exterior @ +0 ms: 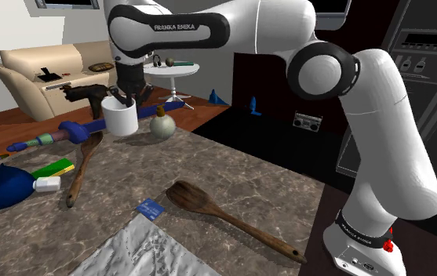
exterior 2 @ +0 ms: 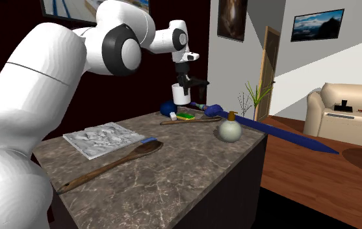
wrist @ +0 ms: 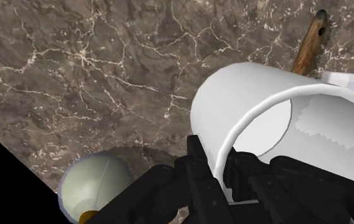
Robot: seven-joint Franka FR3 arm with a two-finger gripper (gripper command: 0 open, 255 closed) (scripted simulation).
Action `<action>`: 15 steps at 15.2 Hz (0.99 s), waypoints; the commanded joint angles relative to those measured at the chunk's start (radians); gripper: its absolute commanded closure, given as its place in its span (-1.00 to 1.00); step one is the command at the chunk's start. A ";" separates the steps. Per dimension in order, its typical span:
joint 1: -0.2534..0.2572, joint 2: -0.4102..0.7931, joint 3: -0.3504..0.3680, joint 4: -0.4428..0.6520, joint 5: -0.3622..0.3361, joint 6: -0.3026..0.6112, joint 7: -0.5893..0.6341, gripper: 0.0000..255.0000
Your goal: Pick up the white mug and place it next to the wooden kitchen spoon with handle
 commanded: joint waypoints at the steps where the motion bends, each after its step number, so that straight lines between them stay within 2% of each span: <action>1: 0.052 0.154 -0.004 0.256 -0.022 -0.103 0.021 1.00; 7: 0.037 0.098 -0.003 0.078 -0.018 0.019 0.032 1.00; 15: 0.026 0.073 -0.002 -0.072 -0.019 0.143 0.043 1.00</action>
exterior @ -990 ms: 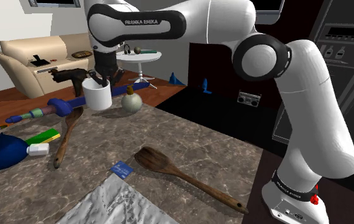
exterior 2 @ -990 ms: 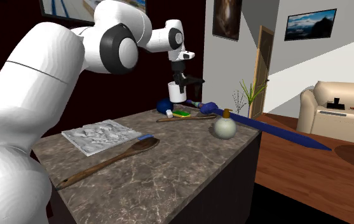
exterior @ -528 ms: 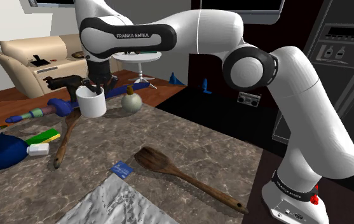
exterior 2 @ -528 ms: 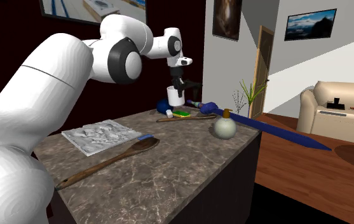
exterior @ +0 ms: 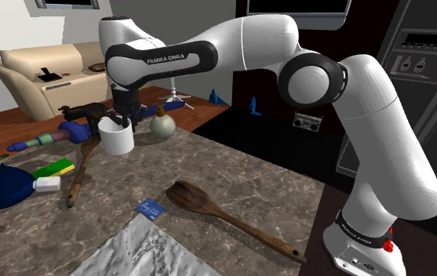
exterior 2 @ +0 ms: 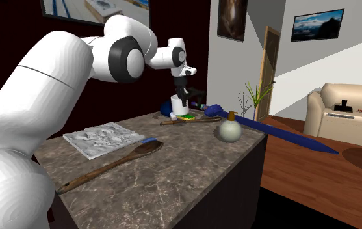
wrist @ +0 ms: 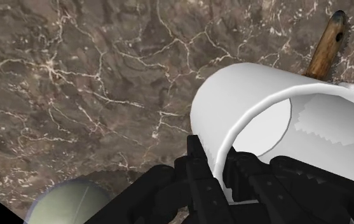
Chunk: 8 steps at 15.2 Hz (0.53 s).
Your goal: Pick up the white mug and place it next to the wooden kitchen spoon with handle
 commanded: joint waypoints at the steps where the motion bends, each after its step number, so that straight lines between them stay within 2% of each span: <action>1: -0.002 -0.001 0.000 -0.028 -0.001 0.029 0.003 1.00; 8: -0.006 0.003 -0.002 -0.116 -0.005 0.120 0.011 1.00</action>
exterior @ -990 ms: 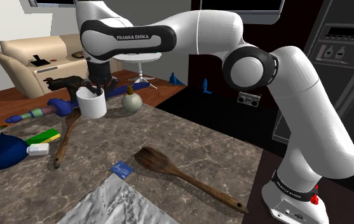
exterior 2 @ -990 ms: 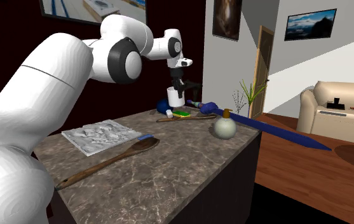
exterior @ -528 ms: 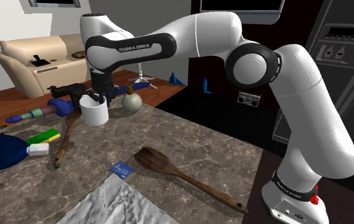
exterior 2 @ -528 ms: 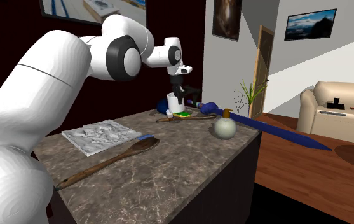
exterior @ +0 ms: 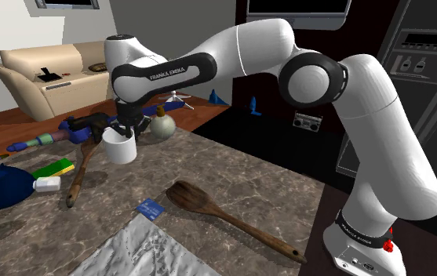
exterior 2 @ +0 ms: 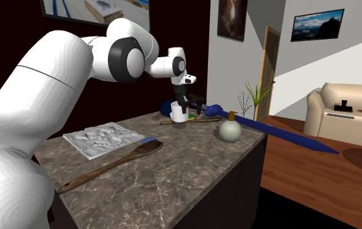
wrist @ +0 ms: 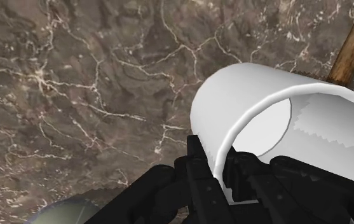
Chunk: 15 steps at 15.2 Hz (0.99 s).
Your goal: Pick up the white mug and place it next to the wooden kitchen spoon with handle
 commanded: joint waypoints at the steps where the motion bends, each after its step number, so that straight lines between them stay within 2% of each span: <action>1: 0.000 0.008 -0.001 -0.015 -0.002 0.024 0.003 1.00; 12: -0.002 0.045 -0.008 -0.107 -0.013 0.153 0.017 1.00; 15: -0.002 0.045 -0.008 -0.107 -0.013 0.153 0.017 1.00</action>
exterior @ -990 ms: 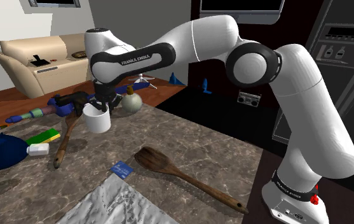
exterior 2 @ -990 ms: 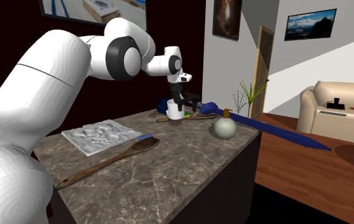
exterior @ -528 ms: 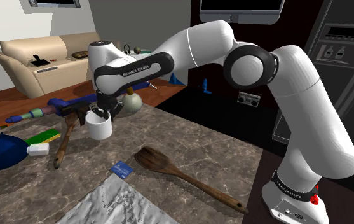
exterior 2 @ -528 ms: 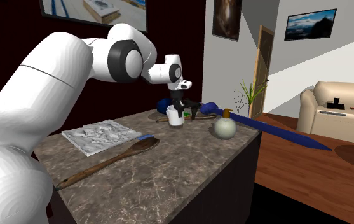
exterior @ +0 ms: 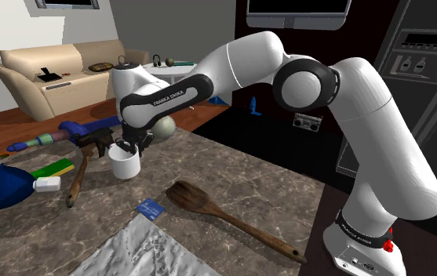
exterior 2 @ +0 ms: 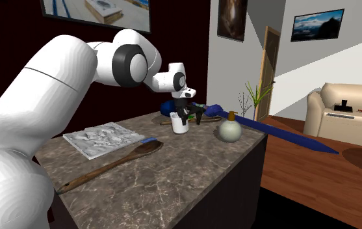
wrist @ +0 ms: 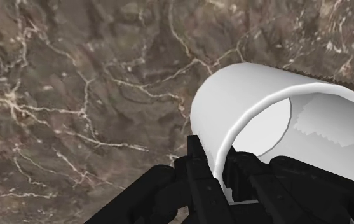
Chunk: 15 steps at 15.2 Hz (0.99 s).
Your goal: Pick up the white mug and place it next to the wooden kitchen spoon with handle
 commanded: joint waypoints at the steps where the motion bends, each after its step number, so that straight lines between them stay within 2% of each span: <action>1: 0.000 0.000 0.000 -0.001 0.000 0.003 0.001 1.00; 5: 0.000 0.000 0.000 -0.001 0.000 0.003 0.001 1.00; 6: 0.000 0.000 0.000 -0.001 0.000 0.003 0.001 -1.00; 11: 0.000 0.000 0.000 -0.001 0.000 0.003 0.001 -1.00; 15: -0.002 -0.073 0.008 0.004 0.010 -0.075 -0.005 -1.00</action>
